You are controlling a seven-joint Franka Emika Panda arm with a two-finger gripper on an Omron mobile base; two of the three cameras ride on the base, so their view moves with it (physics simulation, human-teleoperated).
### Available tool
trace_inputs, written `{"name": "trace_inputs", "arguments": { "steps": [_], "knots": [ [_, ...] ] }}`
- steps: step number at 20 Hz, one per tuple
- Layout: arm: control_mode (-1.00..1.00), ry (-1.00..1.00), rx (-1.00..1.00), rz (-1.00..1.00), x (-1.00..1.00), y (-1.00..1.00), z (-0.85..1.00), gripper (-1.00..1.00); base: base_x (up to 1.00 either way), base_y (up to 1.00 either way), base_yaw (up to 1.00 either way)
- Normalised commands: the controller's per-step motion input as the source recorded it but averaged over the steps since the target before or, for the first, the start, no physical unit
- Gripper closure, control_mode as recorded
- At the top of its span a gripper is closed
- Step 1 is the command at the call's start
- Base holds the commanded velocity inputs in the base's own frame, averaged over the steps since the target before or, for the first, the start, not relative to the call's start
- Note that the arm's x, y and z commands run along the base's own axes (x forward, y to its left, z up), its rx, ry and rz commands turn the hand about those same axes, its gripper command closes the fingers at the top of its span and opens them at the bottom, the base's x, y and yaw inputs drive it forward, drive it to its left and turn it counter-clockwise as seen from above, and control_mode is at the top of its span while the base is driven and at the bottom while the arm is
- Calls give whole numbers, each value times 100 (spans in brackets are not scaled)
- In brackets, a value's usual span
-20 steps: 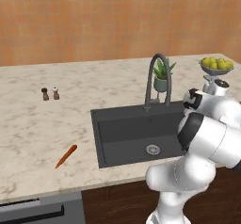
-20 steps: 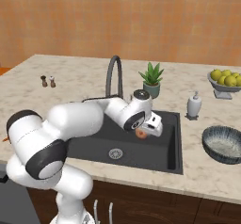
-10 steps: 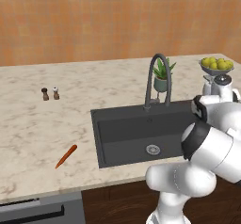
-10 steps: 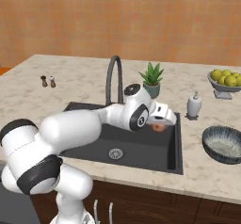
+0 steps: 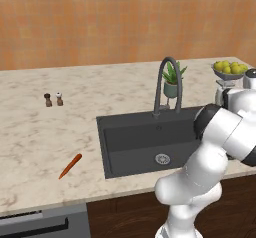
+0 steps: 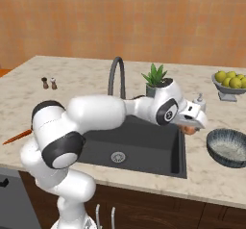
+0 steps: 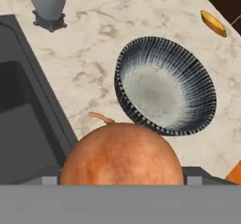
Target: Pick the onion from the sink and place it in the bowl. Then pick the bowl and place it in the microwave. Then close the microwave door and press the start button.
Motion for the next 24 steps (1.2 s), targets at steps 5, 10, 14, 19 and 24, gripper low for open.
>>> {"name": "trace_inputs", "arguments": {
  "steps": [5,10,14,19,24],
  "knots": [
    [-100,-9,8,-13,5,-71,-23,100,0,0,0],
    [-100,-13,5,-3,13,-52,-29,100,0,0,0],
    [-100,-8,3,0,11,-45,-23,100,0,0,0],
    [-100,-1,1,-1,0,-30,-20,100,0,0,0],
    [-100,0,0,-3,9,-7,-17,-100,0,0,0]
  ]
}}
